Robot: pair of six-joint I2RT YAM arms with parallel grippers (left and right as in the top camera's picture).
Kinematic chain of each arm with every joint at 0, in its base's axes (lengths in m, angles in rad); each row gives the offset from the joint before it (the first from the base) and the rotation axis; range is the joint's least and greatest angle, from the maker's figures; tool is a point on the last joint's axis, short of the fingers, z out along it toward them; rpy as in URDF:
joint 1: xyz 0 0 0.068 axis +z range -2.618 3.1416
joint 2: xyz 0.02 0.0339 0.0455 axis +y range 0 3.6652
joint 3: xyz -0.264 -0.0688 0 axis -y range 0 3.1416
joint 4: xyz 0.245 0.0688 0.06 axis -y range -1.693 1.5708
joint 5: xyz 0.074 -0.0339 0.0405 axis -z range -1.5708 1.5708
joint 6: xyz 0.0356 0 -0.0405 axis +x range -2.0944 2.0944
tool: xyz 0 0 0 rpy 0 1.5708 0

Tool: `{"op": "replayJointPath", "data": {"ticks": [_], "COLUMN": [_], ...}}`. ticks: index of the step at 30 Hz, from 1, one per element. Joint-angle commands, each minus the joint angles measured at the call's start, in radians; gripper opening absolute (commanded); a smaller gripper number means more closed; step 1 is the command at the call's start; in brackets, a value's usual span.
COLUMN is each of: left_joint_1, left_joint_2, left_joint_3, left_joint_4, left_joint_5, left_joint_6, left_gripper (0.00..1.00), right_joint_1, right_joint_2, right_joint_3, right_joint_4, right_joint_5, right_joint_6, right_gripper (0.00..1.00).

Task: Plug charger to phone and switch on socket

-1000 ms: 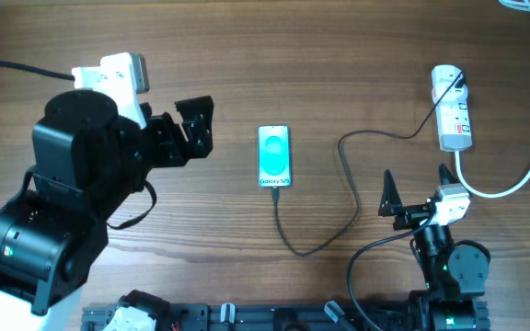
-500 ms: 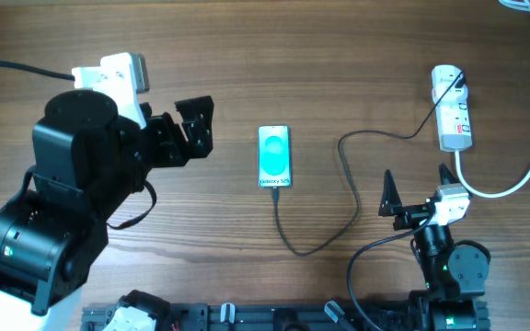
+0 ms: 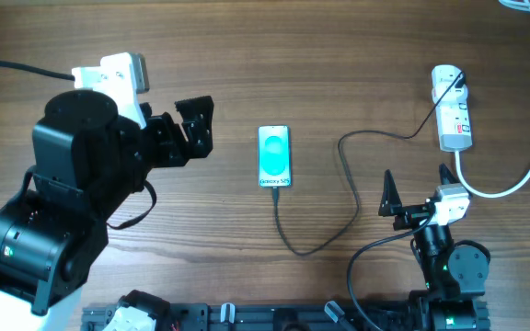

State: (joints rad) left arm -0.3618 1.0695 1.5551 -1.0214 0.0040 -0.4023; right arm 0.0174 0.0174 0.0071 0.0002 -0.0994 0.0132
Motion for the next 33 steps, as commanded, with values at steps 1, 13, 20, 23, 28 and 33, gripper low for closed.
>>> {"op": "replayJointPath", "data": {"ticks": [1,13,20,23,28,33], "left_joint_1": [0.000,-0.003,0.000,0.016,0.078,0.123], "left_joint_2": [0.002,0.002,0.002,-0.013,-0.092,-0.237], "left_joint_3": [0.003,0.003,-0.002,-0.039,-0.186,-0.422], "left_joint_4": [0.002,-0.014,-0.072,-0.071,-0.005,0.255], "left_joint_5": [-0.014,-0.014,-0.005,-0.005,0.000,0.188], "left_joint_6": [0.002,0.003,0.002,0.003,0.006,0.169], "left_gripper": [1.00,1.00,1.00,1.00,1.00,1.00], "right_joint_1": [0.002,0.002,0.002,0.002,0.002,0.002], "right_joint_2": [-0.007,-0.007,-0.007,-0.007,-0.007,-0.007], "right_joint_3": [-0.002,-0.002,-0.002,-0.002,-0.002,-0.002], "right_joint_4": [0.002,0.002,0.002,0.002,0.002,0.002], "right_joint_5": [0.018,0.018,0.018,0.019,0.018,0.018], "right_joint_6": [-0.011,-0.011,-0.011,-0.010,-0.010,-0.011], "right_gripper": [1.00,1.00,1.00,1.00,1.00,1.00]}}
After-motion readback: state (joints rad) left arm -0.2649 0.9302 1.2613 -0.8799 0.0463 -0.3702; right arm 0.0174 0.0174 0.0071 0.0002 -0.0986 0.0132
